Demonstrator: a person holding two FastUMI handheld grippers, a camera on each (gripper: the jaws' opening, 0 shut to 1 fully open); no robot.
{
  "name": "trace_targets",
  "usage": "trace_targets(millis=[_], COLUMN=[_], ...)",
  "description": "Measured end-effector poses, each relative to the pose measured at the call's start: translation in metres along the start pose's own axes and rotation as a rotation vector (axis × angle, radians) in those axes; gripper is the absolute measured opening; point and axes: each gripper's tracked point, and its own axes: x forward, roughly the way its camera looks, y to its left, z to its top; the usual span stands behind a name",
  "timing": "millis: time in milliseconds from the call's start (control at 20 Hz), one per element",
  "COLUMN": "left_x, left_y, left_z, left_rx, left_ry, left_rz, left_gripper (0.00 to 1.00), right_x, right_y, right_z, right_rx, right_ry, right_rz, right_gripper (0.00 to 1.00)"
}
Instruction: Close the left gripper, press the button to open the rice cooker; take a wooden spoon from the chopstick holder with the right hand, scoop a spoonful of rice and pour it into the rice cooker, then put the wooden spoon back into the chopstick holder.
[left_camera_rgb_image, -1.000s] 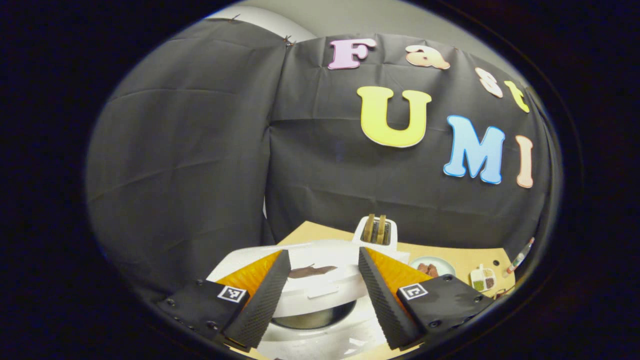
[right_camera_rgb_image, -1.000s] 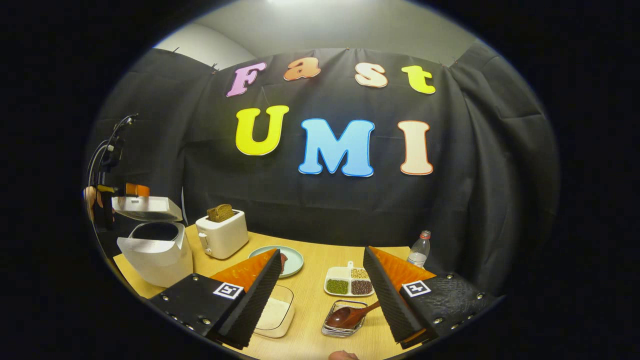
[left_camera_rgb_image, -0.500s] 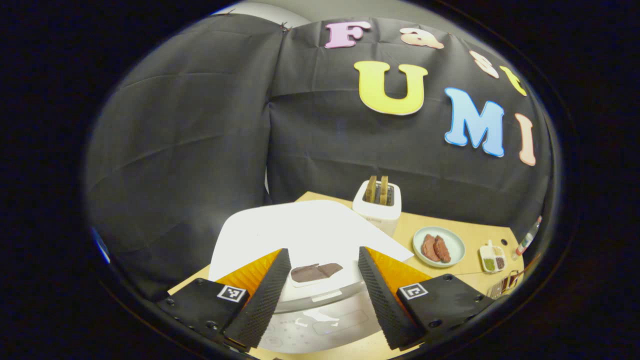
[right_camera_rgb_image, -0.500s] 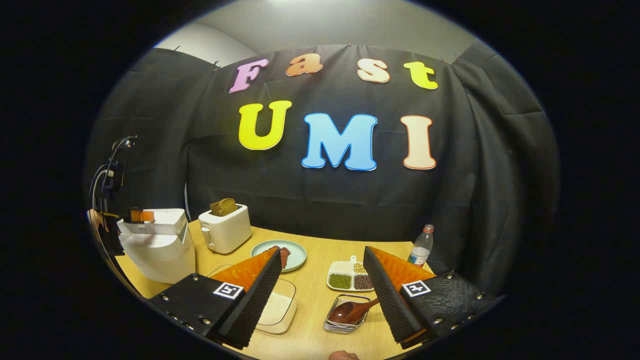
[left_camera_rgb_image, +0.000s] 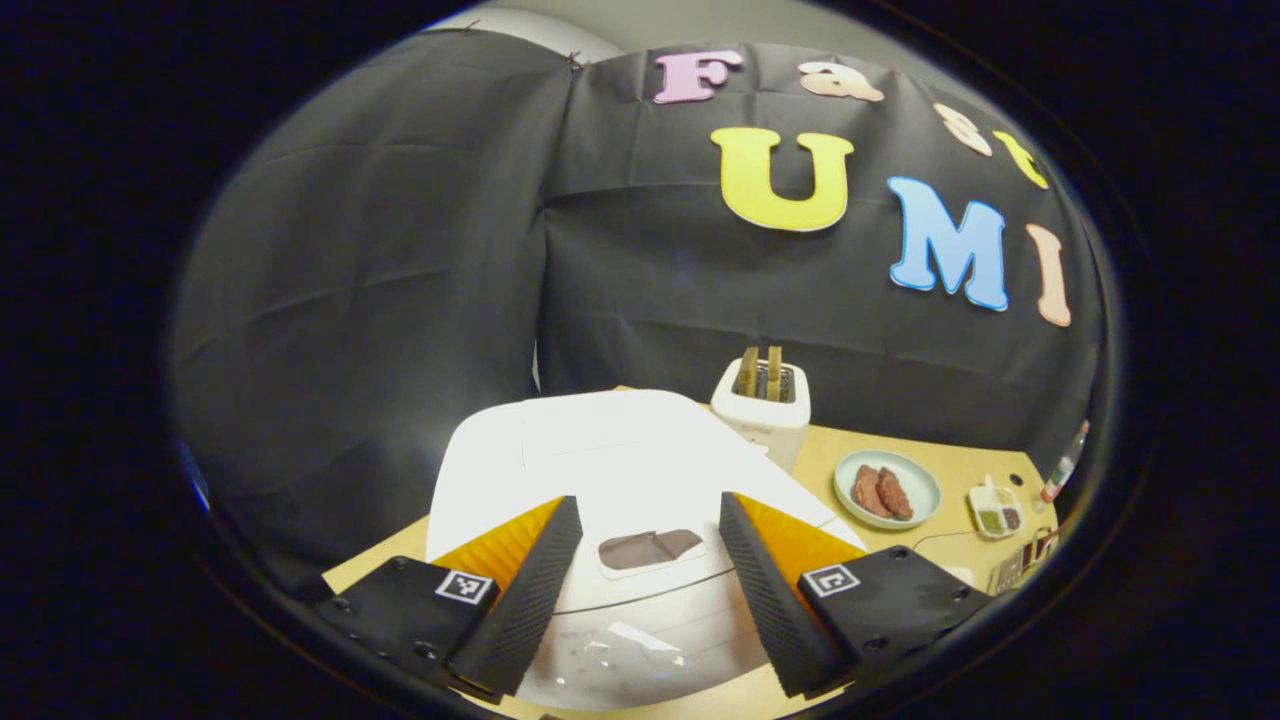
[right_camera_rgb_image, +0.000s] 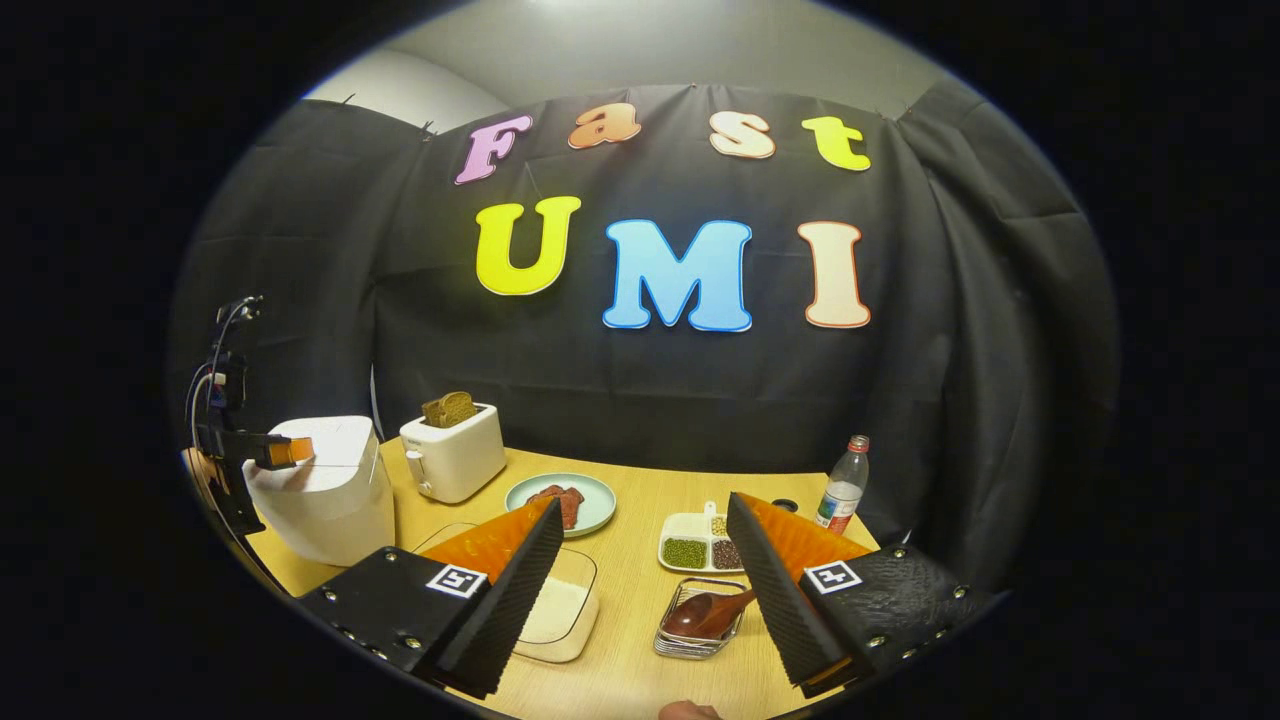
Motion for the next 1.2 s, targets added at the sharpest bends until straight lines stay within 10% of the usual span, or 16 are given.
trace_targets(millis=[550,1200], left_x=[-0.11,-0.166], left_y=[-0.026,-0.045], left_z=[0.075,0.088], left_rx=[0.11,0.167], left_ry=[-0.308,-0.365], left_rz=[-0.057,-0.103], left_gripper=[0.94,0.99], right_x=[-0.008,-0.025], right_y=[0.035,0.057], right_z=[0.057,0.073], right_rx=[0.0,0.013], right_ry=[-0.124,-0.224], right_rz=[0.056,0.047], right_gripper=[1.0,0.99])
